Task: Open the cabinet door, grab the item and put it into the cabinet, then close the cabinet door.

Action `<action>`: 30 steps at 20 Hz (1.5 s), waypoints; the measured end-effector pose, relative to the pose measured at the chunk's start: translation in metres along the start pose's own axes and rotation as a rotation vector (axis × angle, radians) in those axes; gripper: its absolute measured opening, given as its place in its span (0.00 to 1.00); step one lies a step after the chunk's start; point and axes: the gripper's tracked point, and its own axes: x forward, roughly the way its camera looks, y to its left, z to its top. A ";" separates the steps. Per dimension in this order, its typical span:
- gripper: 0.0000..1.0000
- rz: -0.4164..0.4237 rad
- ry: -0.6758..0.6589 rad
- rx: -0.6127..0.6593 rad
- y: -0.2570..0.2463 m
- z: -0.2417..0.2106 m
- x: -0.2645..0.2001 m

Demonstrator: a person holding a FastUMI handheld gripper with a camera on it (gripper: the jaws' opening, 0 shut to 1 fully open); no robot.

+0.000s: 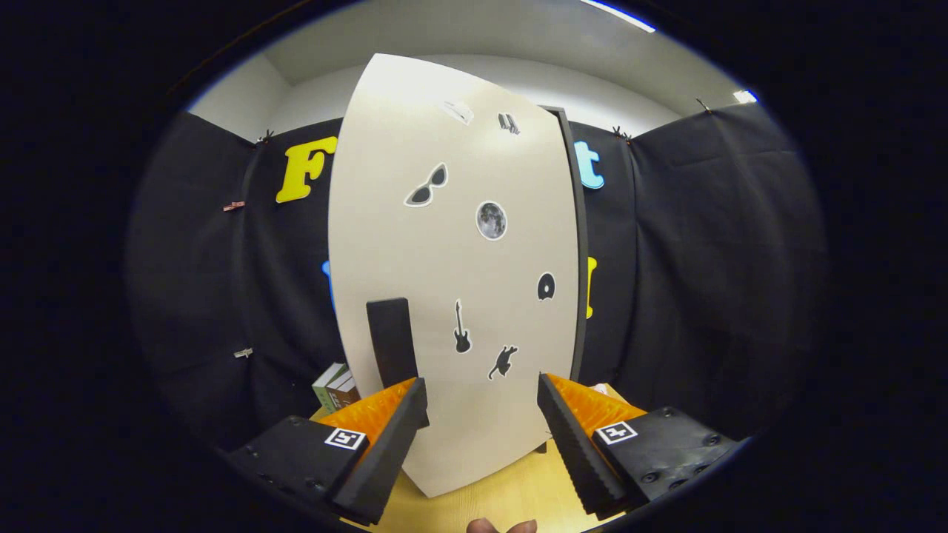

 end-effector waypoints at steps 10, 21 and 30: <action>0.96 0.013 -0.011 -0.012 0.013 -0.003 0.001; 0.96 0.003 -0.042 -0.044 -0.003 0.002 -0.014; 0.96 0.012 -0.033 -0.045 -0.006 0.001 -0.015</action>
